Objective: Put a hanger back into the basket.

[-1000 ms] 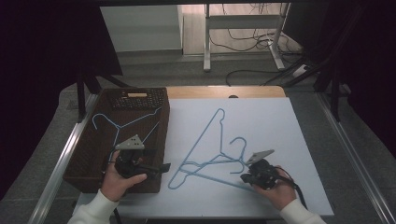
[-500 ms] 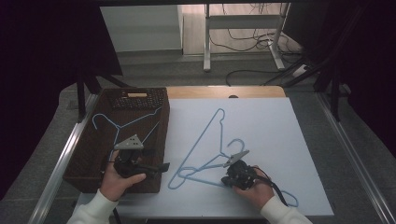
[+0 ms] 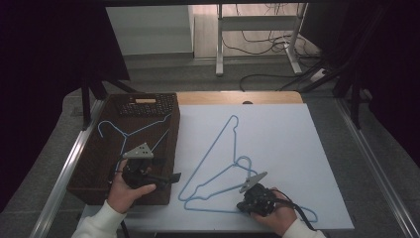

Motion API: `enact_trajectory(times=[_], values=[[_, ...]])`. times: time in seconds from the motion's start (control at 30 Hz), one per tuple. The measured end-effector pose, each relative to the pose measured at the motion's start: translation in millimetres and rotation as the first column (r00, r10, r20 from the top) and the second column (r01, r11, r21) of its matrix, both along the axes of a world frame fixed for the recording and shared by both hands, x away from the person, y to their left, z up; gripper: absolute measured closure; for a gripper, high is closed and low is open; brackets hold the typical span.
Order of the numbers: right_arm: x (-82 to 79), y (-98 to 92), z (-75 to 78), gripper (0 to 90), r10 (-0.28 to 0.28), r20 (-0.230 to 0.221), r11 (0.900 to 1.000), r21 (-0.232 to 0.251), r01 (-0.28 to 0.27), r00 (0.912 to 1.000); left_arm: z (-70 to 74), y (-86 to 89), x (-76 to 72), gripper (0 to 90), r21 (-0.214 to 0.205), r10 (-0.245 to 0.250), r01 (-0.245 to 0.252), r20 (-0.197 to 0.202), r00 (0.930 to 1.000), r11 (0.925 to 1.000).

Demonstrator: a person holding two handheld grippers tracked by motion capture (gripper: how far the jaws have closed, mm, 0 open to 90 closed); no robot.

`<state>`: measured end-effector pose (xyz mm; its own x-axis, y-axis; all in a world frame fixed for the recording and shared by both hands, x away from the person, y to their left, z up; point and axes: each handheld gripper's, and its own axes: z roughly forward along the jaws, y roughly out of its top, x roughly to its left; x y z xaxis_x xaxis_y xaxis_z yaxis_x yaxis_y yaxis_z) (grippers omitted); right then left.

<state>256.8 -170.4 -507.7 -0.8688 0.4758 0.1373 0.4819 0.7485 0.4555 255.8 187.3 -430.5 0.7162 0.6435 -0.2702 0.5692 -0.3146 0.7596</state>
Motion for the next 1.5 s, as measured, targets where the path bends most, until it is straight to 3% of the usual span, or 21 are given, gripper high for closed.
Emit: enact_trajectory(times=[0.1,0.13,0.17,0.23,0.33,0.43,0.7,0.93,1.1,1.27,1.37,1.43,1.5], values=[[4.4,-4.5,5.7,89.6,-0.032,0.018,0.9990,0.033,0.031,0.9993,0.2,0.8,-0.1,15.4,0.002,-0.002,0.002,0.001,1.0000,1.0000],[14.0,-12.9,14.8,89.5,-0.104,0.046,0.9918,0.079,0.100,0.9935,0.2,0.9,-0.3,15.4,0.000,0.000,0.000,0.001,1.0000,1.0000],[14.0,-12.9,14.8,89.5,-0.104,0.046,0.9918,0.079,0.100,0.9935,0.3,1.1,-0.5,15.4,0.000,0.000,0.000,0.001,1.0000,1.0000],[28.3,-24.1,21.8,87.5,-0.206,0.064,0.9721,0.127,0.197,0.9764,0.3,1.2,-0.4,15.4,-0.001,0.002,-0.002,0.002,1.0000,1.0000],[52.5,-38.3,24.0,81.9,-0.315,0.037,0.9390,0.157,0.306,0.9482,0.2,0.6,-0.4,15.4,0.001,0.002,-0.002,0.001,1.0000,1.0000],[66.6,-41.3,19.2,75.3,-0.373,-0.003,0.9164,0.155,0.369,0.9277,0.4,0.2,-0.4,15.4,0.001,0.002,-0.002,0.001,1.0000,1.0000],[80.5,-36.6,5.5,67.4,-0.433,-0.114,0.8863,0.127,0.446,0.8941,0.1,1.4,-0.5,15.4,0.002,0.002,-0.002,0.002,1.0000,1.0000],[84.0,-32.0,-1.1,65.5,-0.465,-0.140,0.8688,0.118,0.481,0.8743,0.2,0.4,-0.3,15.4,0.005,0.000,0.000,0.005,1.0000,1.0000],[83.6,-24.5,0.2,67.1,-0.493,-0.105,0.8605,0.086,0.502,0.8634,-0.3,0.3,0.5,15.3,0.005,0.000,0.000,0.004,1.0000,1.0000],[82.3,-14.1,1.4,62.4,-0.506,-0.056,0.8595,0.054,0.508,0.8610,-0.1,0.0,0.4,15.4,0.006,-0.003,0.002,0.006,1.0000,1.0000],[82.6,-10.2,1.1,59.1,-0.521,-0.053,0.8499,0.064,0.523,0.8522,-0.2,0.0,0.5,15.3,0.006,-0.003,0.003,0.006,1.0000,1.0000],[82.9,-8.2,1.0,61.5,-0.522,-0.038,0.8503,0.057,0.523,0.8522,-0.4,0.3,0.6,15.4,0.007,-0.003,0.003,0.006,1.0000,1.0000],[80.9,-5.4,0.9,67.0,-0.518,0.008,0.8551,0.034,0.517,0.8554,-0.3,0.9,0.6,15.4,0.007,-0.003,0.003,0.008,1.0000,1.0000]])
